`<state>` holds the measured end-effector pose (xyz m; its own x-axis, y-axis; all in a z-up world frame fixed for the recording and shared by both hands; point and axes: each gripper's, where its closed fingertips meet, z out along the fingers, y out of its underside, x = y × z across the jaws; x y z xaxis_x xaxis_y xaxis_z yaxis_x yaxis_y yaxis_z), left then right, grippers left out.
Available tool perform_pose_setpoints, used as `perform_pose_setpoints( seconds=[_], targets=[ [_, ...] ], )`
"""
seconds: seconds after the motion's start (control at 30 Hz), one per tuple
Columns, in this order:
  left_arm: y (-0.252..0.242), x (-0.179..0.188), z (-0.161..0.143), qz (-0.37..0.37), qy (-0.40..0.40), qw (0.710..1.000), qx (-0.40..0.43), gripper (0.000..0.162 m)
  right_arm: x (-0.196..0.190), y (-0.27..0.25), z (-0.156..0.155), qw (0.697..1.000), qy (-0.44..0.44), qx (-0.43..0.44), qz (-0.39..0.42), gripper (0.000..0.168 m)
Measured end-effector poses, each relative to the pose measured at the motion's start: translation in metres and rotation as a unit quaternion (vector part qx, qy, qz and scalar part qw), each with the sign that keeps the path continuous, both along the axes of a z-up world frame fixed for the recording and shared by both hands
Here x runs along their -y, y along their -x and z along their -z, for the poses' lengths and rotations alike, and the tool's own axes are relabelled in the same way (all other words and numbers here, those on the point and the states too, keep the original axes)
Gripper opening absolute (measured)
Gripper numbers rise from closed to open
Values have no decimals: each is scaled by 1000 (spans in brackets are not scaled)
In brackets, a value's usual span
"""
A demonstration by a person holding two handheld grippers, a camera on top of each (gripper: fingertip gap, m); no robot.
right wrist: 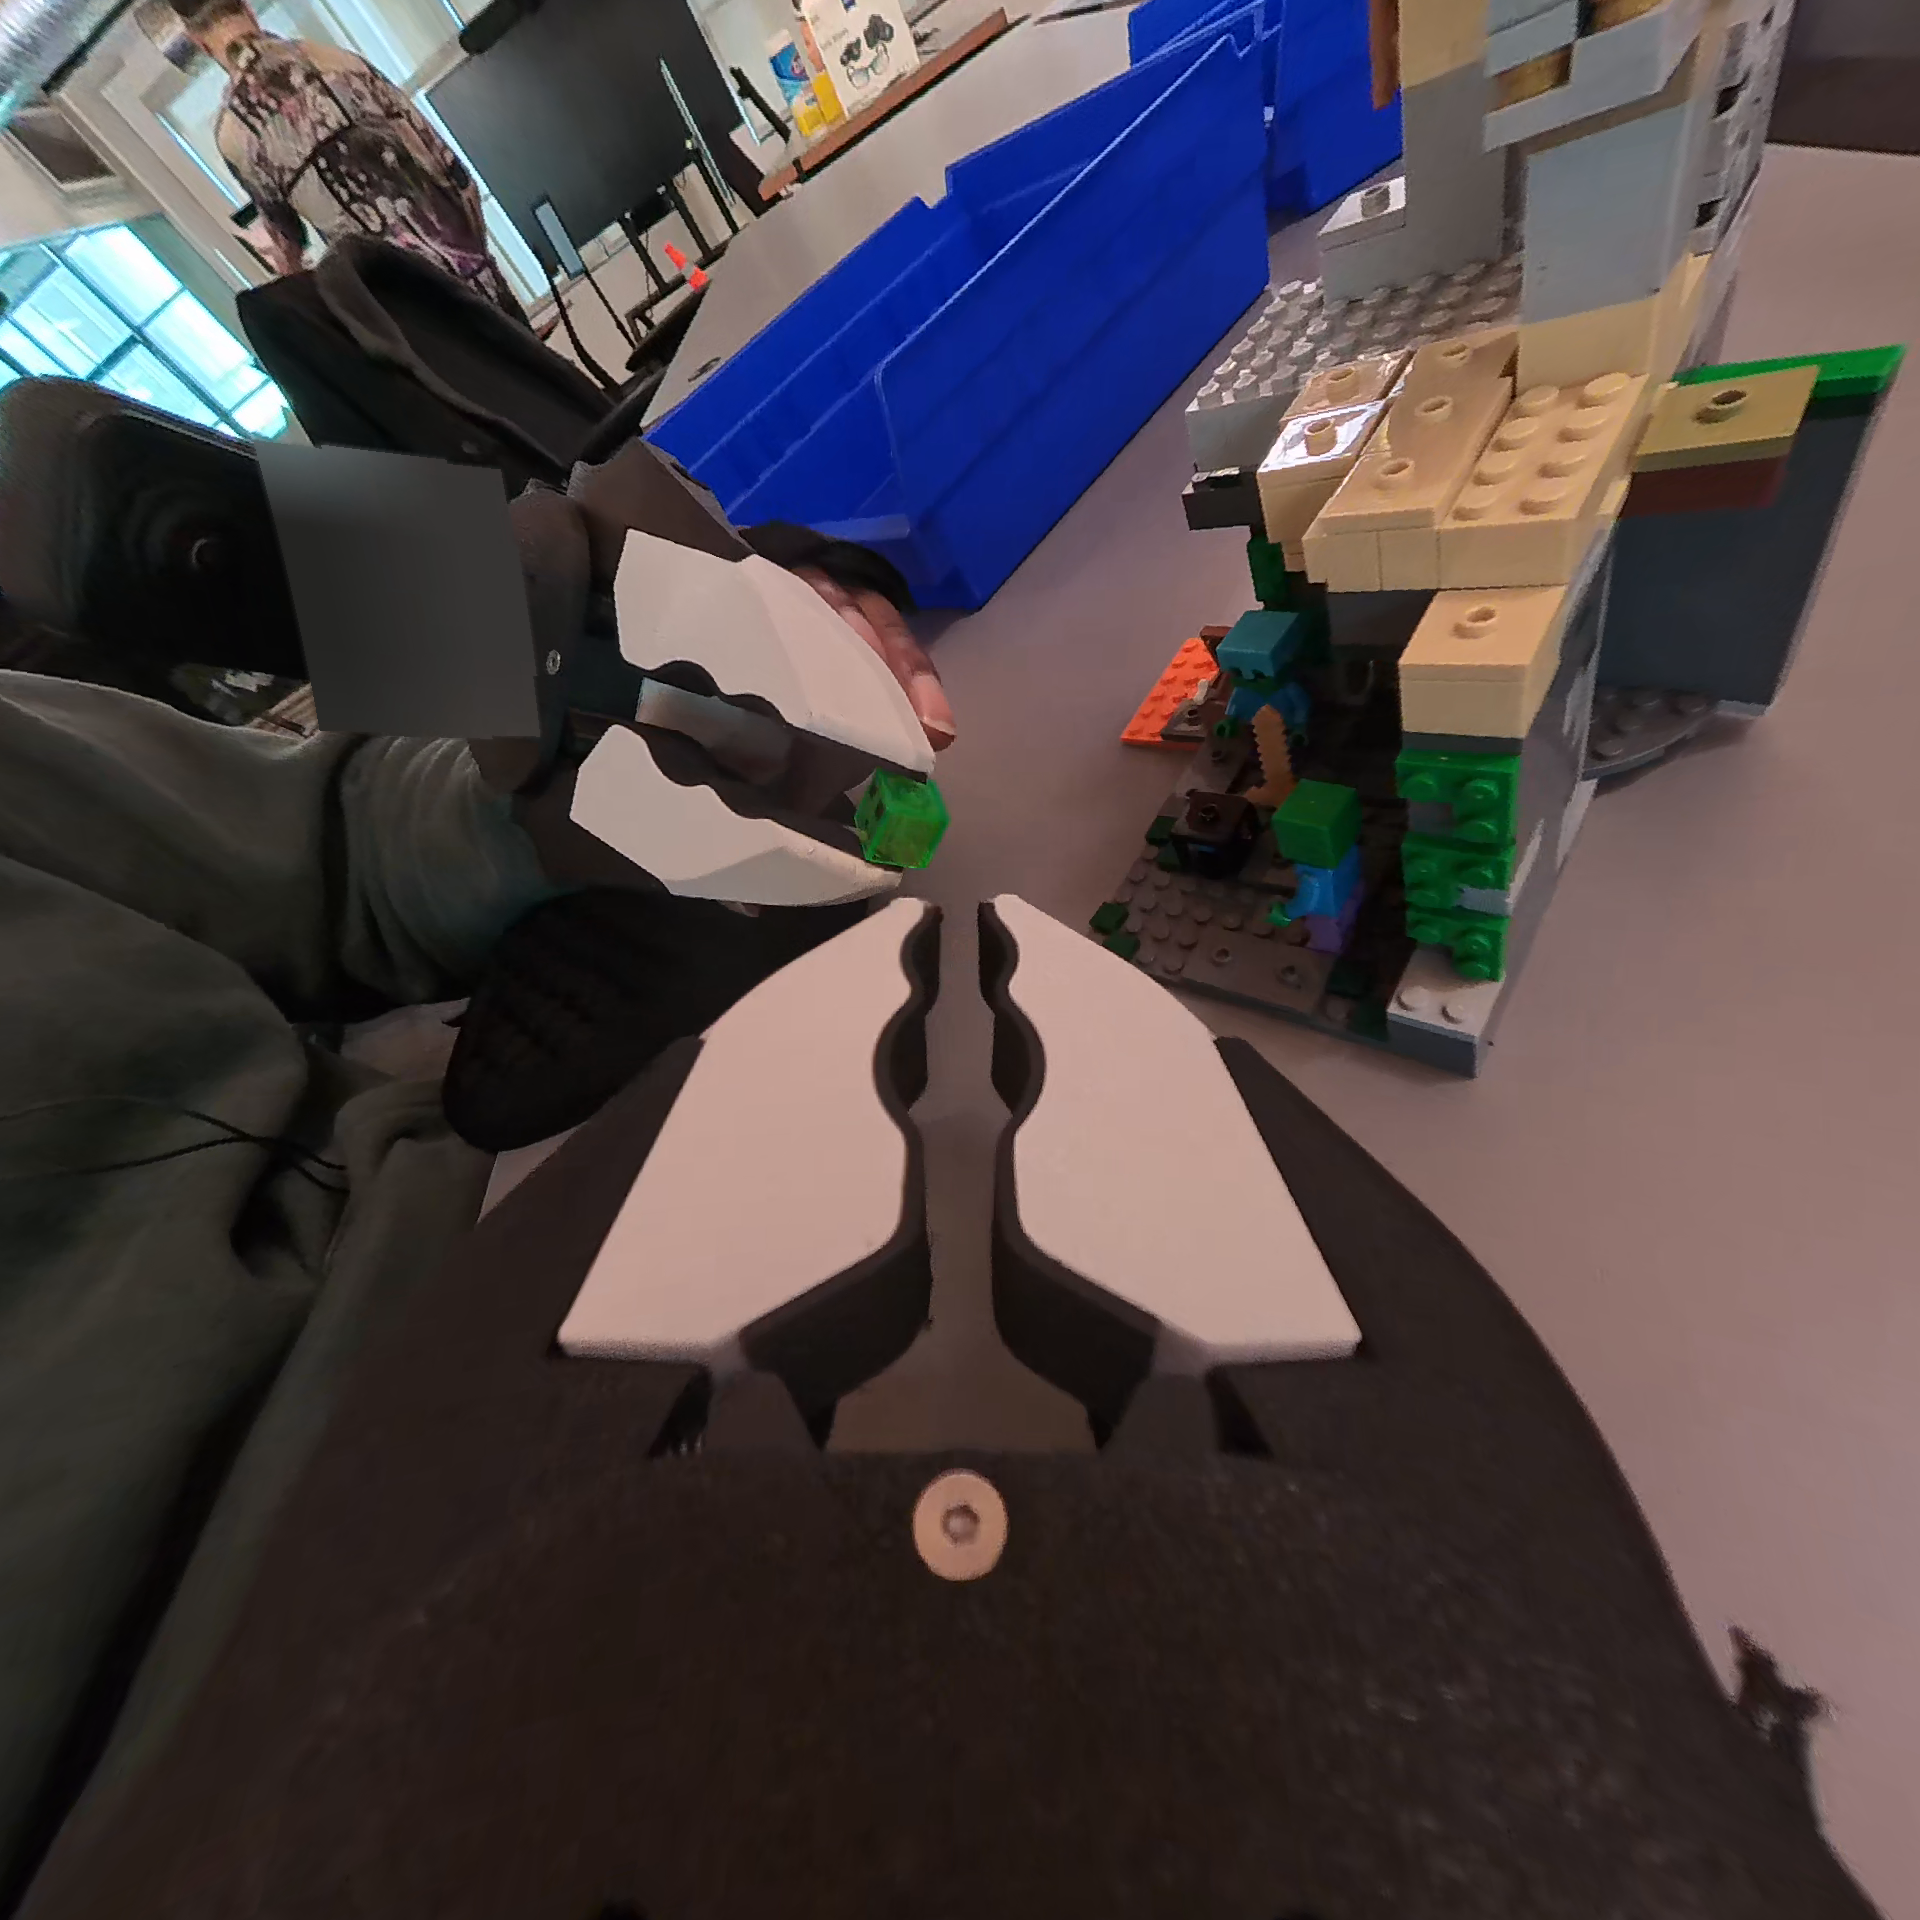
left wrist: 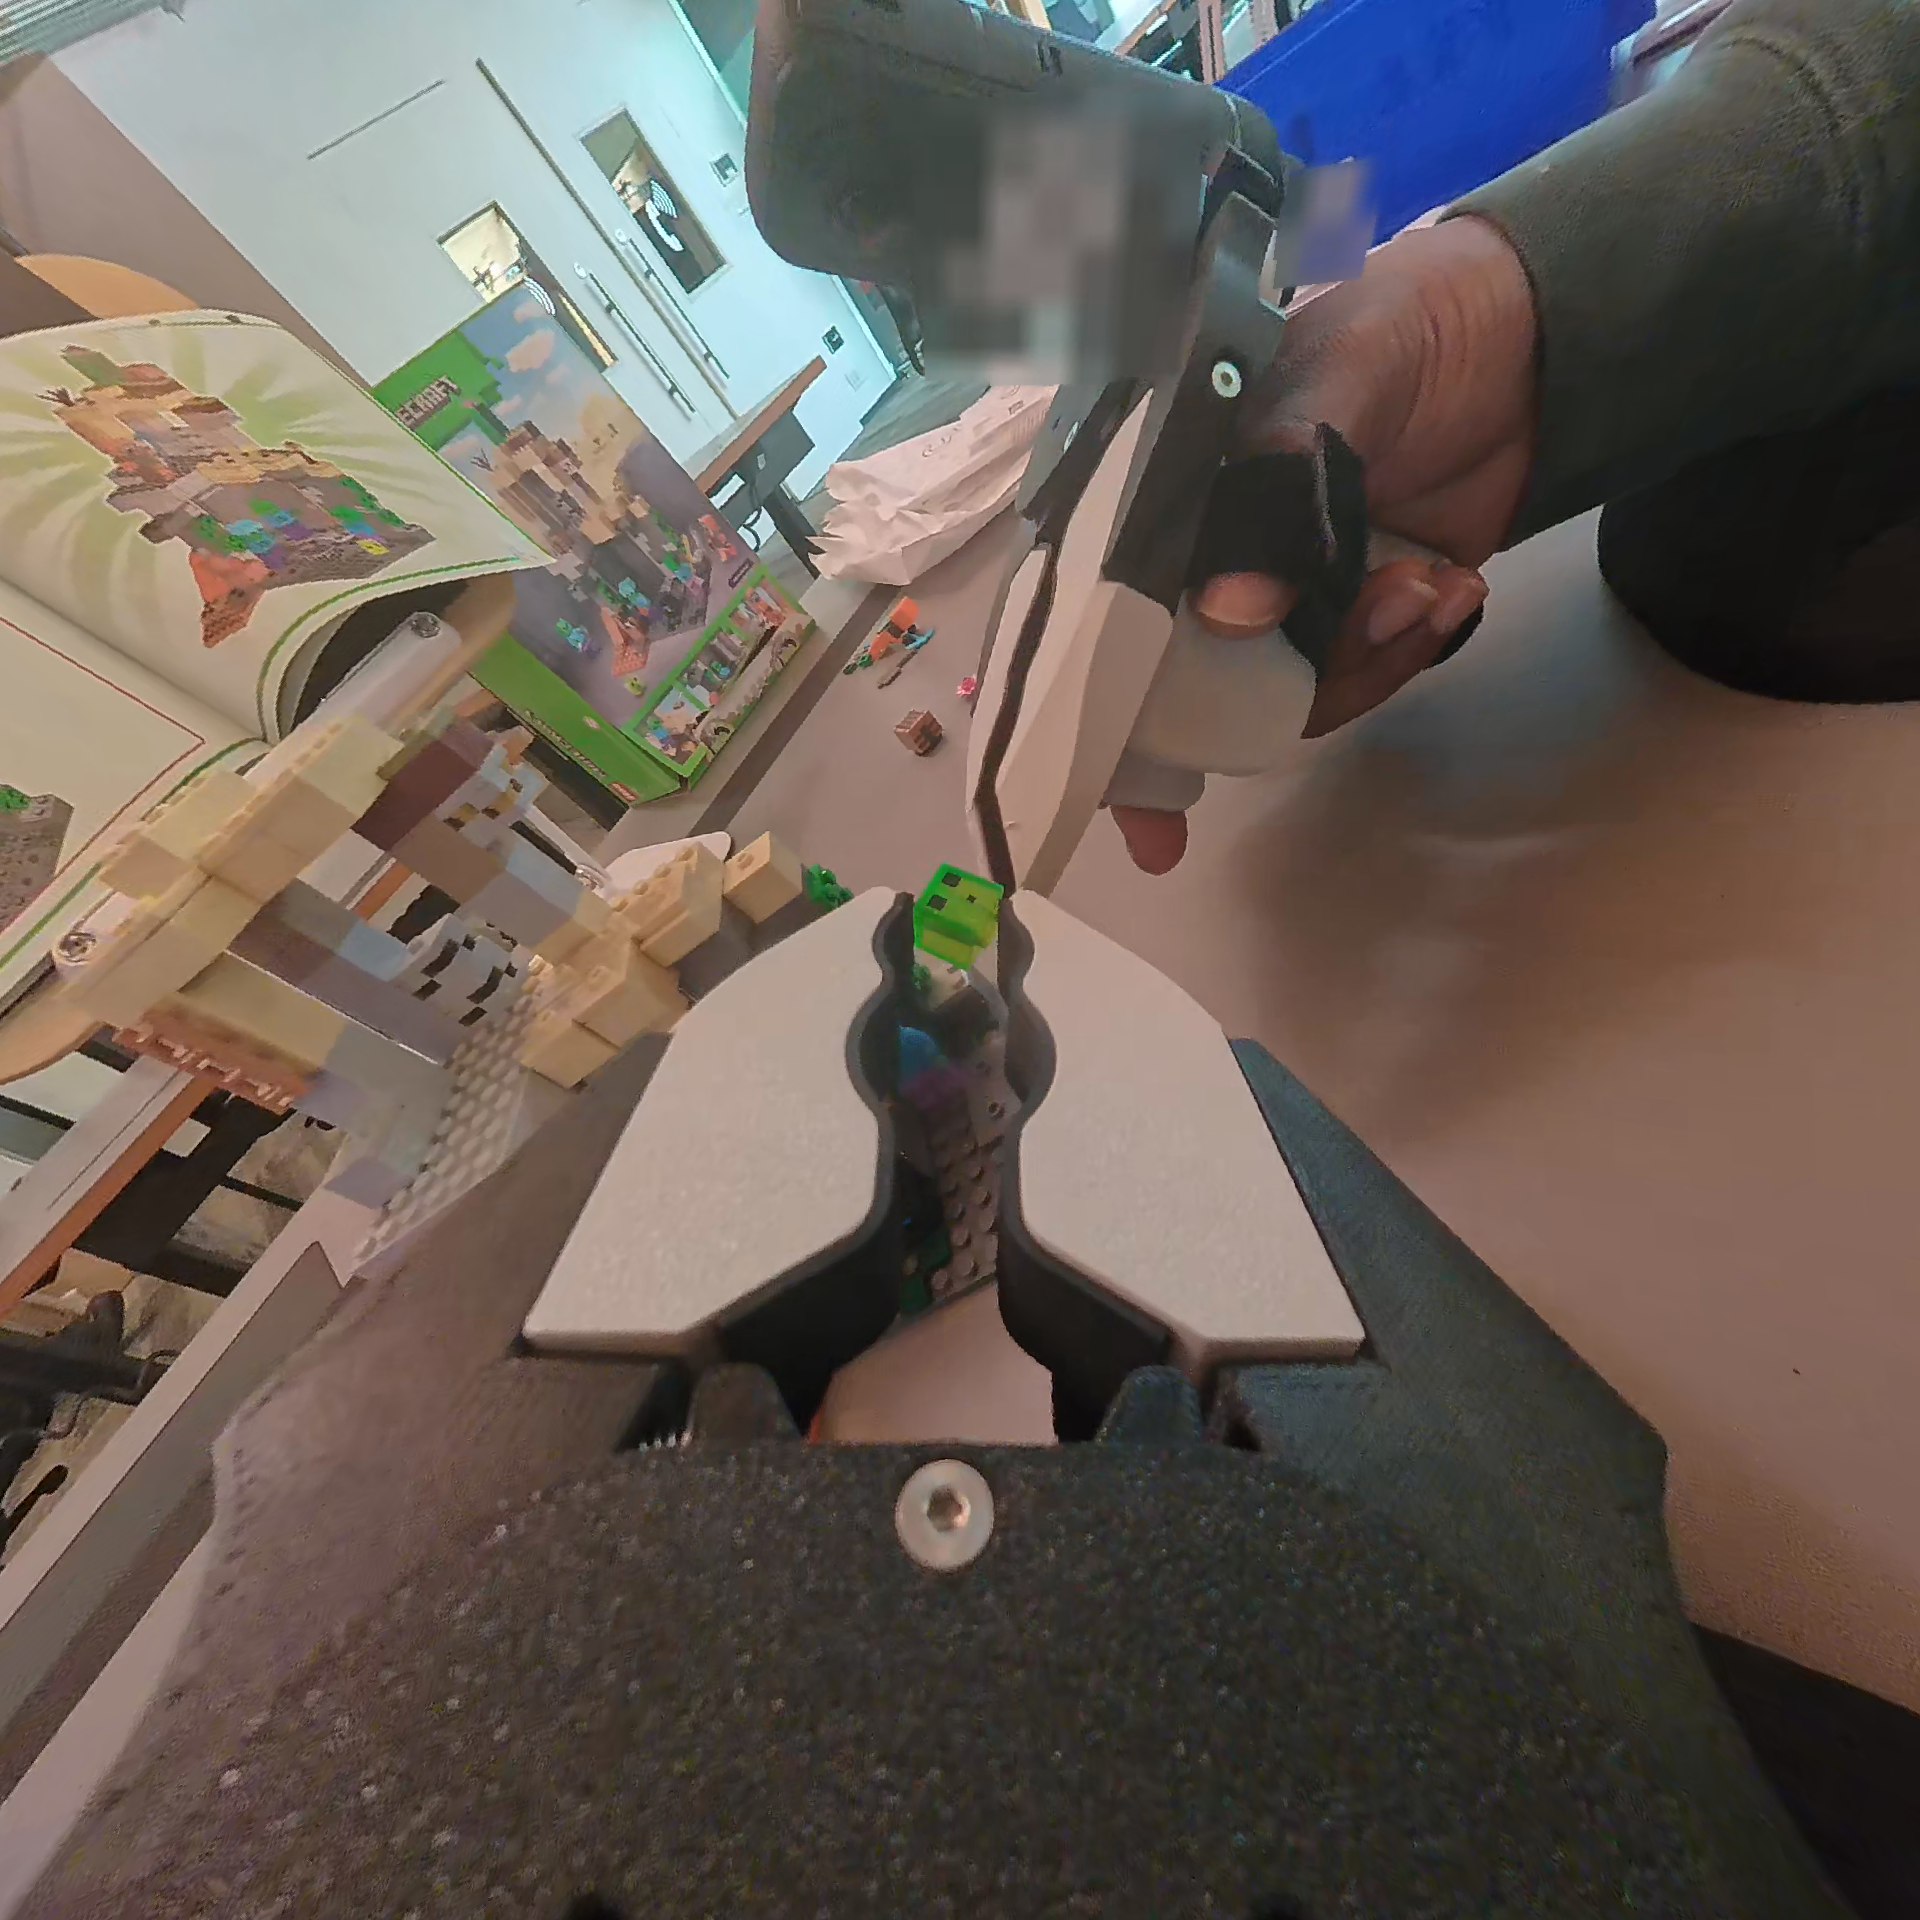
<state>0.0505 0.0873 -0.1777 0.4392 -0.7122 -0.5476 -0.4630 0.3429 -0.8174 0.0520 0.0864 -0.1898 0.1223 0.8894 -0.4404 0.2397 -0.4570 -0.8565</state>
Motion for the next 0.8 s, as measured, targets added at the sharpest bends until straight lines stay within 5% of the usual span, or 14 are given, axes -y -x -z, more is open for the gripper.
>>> perform_pose_setpoints(
  seconds=[0.8],
  targets=[
    [-3,5,1,14,4,1000,2,15,5,2,-5,999,27,-19,-13,20]
  ],
)
